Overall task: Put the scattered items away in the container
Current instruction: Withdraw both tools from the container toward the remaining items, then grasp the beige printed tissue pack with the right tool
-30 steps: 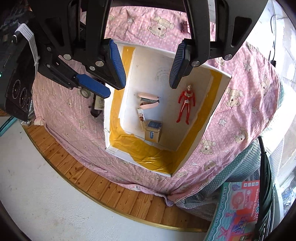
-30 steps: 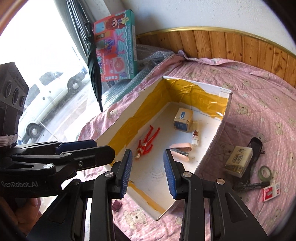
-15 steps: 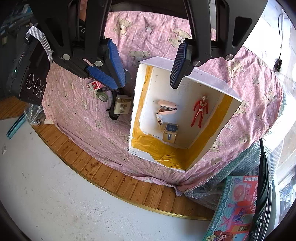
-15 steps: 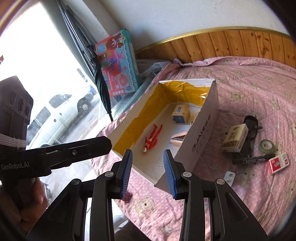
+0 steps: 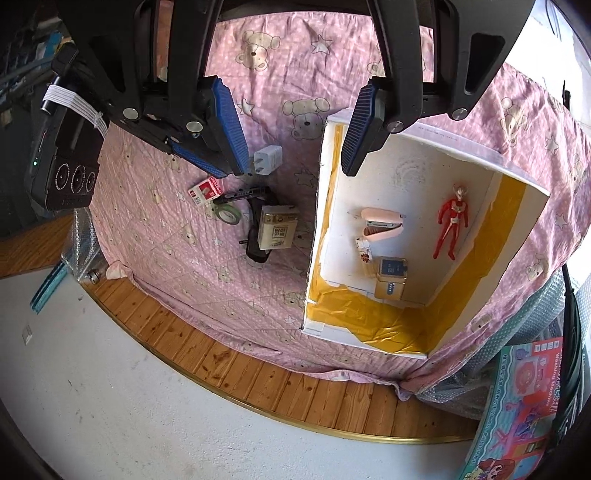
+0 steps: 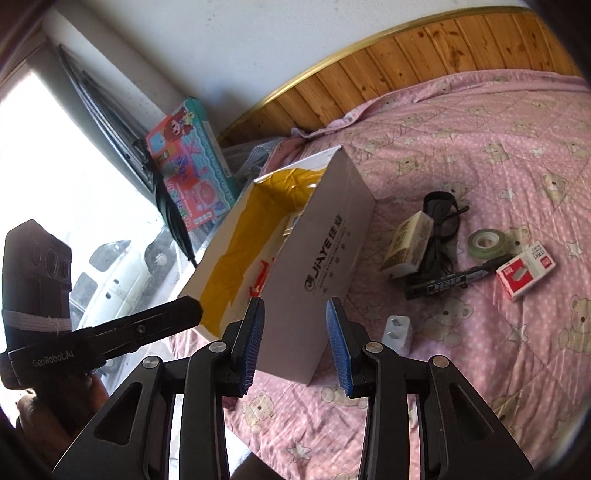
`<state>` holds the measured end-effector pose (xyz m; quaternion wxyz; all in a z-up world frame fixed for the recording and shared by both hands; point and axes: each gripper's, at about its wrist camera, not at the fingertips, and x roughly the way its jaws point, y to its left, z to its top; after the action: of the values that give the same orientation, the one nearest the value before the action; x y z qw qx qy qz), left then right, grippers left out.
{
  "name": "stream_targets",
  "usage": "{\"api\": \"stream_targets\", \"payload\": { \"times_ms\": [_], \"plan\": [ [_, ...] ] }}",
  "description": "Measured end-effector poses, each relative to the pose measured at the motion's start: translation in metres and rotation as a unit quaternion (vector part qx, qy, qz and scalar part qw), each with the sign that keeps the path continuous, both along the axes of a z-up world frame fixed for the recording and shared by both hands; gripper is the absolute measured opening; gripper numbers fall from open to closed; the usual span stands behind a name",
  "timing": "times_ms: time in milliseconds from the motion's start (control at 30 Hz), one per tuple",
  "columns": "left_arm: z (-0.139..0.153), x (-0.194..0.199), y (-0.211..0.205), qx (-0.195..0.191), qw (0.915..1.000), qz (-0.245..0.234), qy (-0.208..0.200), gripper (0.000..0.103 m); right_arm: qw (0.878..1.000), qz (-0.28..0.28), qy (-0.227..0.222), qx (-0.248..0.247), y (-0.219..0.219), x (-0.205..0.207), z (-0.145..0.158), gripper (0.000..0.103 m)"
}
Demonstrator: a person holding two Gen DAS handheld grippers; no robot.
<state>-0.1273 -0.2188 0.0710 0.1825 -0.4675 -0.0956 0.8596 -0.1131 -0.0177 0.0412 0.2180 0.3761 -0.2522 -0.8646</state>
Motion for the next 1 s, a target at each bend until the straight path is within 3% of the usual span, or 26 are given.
{"api": "stream_targets", "payload": {
  "times_ms": [200, 367, 500, 600, 633, 667, 700, 933, 1000],
  "plan": [
    [-0.006, -0.013, 0.013, 0.019, 0.9996, -0.023, -0.003, 0.054, 0.997, -0.056, -0.045, 0.03, 0.027, -0.047, -0.027, 0.039],
    [-0.013, -0.026, 0.024, 0.022, 0.999, -0.038, -0.01, 0.054, 0.994, -0.066, -0.075, 0.053, 0.024, -0.096, -0.054, 0.04],
    [-0.016, -0.033, 0.029, 0.031, 0.9984, -0.046, -0.013, 0.054, 0.984, -0.088, -0.114, 0.107, 0.018, -0.132, -0.077, 0.042],
    [-0.015, -0.037, 0.033, 0.038, 0.9977, -0.055, -0.012, 0.054, 0.98, -0.084, -0.132, 0.121, 0.013, -0.149, -0.092, 0.043],
    [-0.014, -0.038, 0.036, 0.038, 0.9974, -0.06, -0.01, 0.054, 0.98, -0.082, -0.126, 0.127, 0.012, -0.151, -0.092, 0.042],
    [-0.013, -0.039, 0.039, 0.037, 0.9972, -0.065, -0.008, 0.054, 0.981, -0.071, -0.129, 0.127, 0.01, -0.153, -0.094, 0.025],
    [-0.013, -0.04, 0.042, 0.036, 0.997, -0.069, -0.006, 0.054, 0.982, -0.065, -0.13, 0.117, 0.011, -0.152, -0.095, 0.023],
    [-0.027, -0.043, 0.057, 0.037, 0.9949, -0.091, -0.02, 0.054, 0.986, -0.066, -0.092, 0.124, 0.037, -0.103, -0.059, 0.021],
    [-0.036, -0.042, 0.063, 0.039, 0.9937, -0.1, -0.033, 0.055, 0.98, -0.066, -0.08, 0.168, 0.05, -0.08, -0.044, 0.021]
  ]
}}
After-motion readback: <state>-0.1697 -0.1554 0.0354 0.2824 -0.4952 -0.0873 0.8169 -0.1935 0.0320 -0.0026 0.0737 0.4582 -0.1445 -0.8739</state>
